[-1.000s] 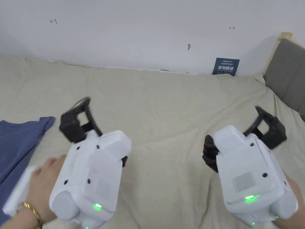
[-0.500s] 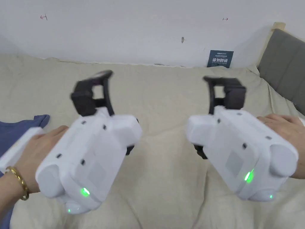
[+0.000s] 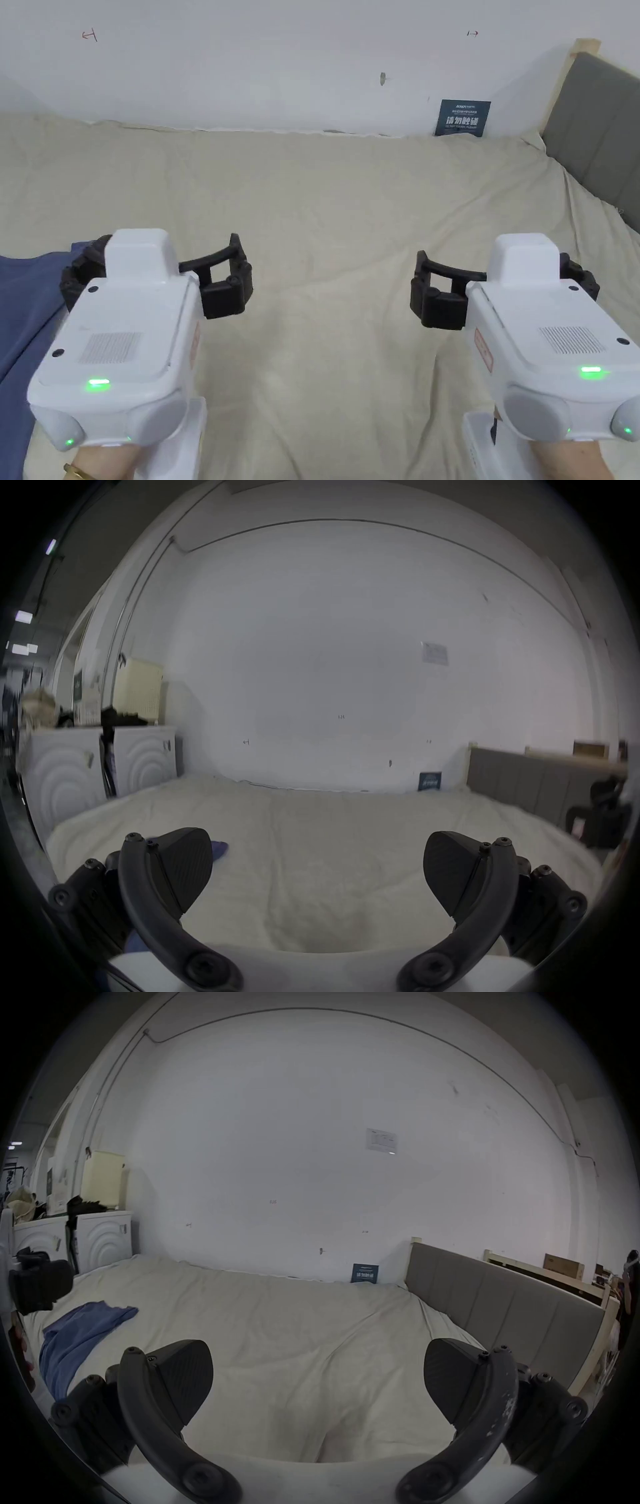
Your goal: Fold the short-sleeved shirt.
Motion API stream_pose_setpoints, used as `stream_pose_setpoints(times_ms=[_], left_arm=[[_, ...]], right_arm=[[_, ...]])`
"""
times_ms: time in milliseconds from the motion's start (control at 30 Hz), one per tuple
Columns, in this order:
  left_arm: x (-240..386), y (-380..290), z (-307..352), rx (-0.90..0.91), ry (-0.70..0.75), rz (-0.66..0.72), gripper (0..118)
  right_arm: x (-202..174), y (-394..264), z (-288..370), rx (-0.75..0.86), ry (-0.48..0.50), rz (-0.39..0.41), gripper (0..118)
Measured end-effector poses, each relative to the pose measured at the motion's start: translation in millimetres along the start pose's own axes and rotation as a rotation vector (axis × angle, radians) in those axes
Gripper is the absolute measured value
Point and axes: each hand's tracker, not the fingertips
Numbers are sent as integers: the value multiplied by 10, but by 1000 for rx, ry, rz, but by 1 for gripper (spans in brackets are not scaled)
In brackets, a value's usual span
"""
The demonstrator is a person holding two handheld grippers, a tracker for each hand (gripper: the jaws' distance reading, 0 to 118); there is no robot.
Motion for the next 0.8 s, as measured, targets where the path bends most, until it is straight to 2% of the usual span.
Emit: stream_pose_setpoints(times_ms=[33,167,400,800], left_arm=[[37,-25,13,8,3,-31,118],[72,-37,48,0,-45,-3,118],[145,-48,84,-1,-49,-31,118],[159,-59,103,-11,-61,-4,118]], right_arm=[[1,-9,7,-3,5,-10,118],[13,-21,26,-18,22,-70,118],[34,-5,68,0,11,-57,118],[30,5,107,7,18,-50,118]])
